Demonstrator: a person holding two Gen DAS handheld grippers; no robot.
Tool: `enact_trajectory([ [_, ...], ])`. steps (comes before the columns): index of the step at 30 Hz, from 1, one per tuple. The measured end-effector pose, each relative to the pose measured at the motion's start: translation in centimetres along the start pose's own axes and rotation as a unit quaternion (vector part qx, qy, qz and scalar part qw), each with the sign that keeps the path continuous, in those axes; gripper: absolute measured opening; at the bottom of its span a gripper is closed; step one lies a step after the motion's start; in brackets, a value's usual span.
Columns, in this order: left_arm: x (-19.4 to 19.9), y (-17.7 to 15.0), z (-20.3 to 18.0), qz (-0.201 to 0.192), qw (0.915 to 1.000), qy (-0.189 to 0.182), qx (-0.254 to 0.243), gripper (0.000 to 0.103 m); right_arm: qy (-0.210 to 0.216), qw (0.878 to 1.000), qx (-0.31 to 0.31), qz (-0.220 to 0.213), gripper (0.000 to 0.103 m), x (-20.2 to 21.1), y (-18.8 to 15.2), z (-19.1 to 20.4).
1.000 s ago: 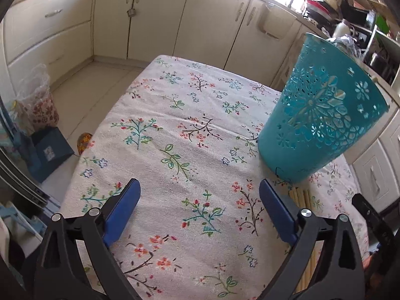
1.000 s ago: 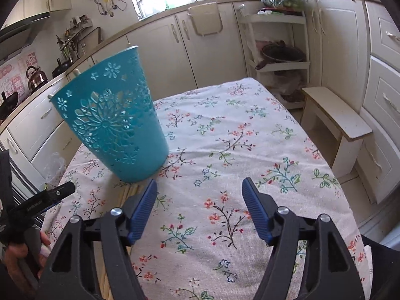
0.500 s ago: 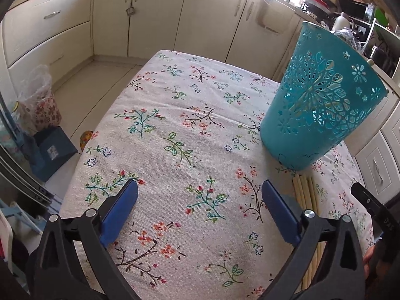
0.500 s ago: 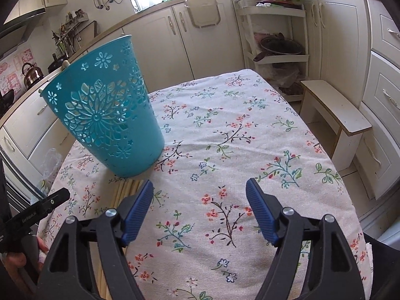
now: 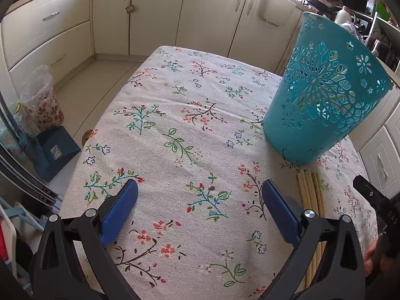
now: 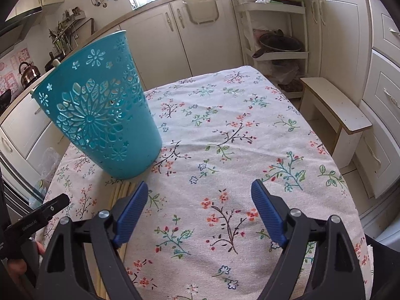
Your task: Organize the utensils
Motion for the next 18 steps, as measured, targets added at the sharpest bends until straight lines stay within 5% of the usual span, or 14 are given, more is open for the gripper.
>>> enact_trajectory([
  [18,-0.24,-0.14,-0.34,0.004,0.9998,0.015,-0.015,0.095,0.012,1.000,-0.020,0.010,0.088,-0.38,-0.21,-0.45],
])
Point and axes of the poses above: each gripper's, at about its wrist camera, not at the fingertips, and x roughly against the way its jaws point, z to its left, y to its top, the point moved 9 cm from there along -x, roughly the way its jaws point, and after that the axes turned 9 degrees about y, right-handed, at the moved point
